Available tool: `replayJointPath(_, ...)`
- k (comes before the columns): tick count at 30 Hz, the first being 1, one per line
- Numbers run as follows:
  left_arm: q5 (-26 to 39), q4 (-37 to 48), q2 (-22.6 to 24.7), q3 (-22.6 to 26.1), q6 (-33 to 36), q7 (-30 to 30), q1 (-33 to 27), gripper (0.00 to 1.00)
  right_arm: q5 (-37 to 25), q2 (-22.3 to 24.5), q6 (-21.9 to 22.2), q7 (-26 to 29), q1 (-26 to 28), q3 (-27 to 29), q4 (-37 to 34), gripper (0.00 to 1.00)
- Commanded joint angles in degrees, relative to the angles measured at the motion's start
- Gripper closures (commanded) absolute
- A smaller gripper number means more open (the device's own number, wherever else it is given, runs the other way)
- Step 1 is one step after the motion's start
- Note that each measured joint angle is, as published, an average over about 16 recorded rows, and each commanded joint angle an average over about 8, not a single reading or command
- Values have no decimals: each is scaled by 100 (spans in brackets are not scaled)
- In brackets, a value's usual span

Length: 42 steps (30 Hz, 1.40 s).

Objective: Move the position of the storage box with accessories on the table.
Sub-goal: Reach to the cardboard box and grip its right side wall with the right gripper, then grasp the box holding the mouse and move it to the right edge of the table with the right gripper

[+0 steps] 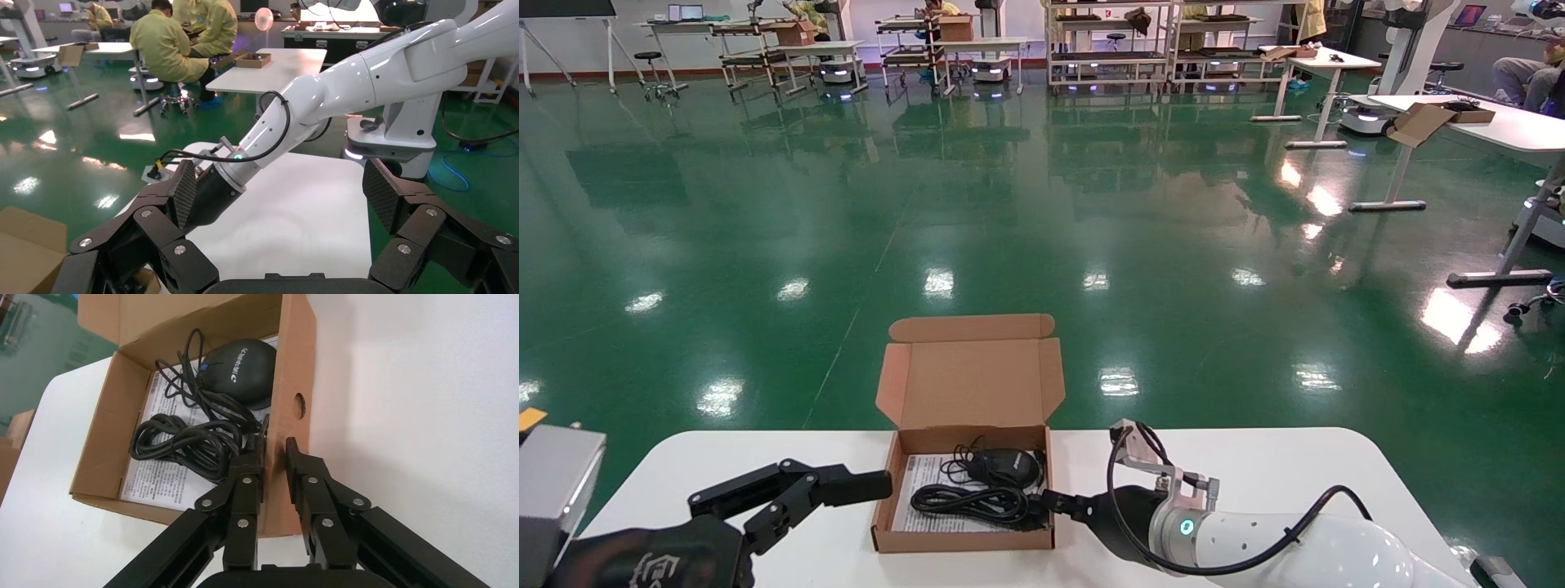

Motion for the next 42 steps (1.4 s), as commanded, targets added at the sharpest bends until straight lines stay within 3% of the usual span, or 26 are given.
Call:
replayJointPath(1, 0, 0, 0, 0, 0, 0, 0, 0, 39, 0, -16, -20, 7, -36, -3, 96)
replayJointPath(17, 0, 0, 0, 0, 0, 0, 0, 0, -262, 1, -201, 229, 352, -711, -131, 100)
replayJointPath(30, 0, 0, 0, 0, 0, 0, 0, 0, -124, 41, -339, 229, 736, -736, -402, 100)
replayJointPath(42, 0, 0, 0, 0, 0, 0, 0, 0, 69, 323, -1073, -354, 1632, -550, -1134, 100)
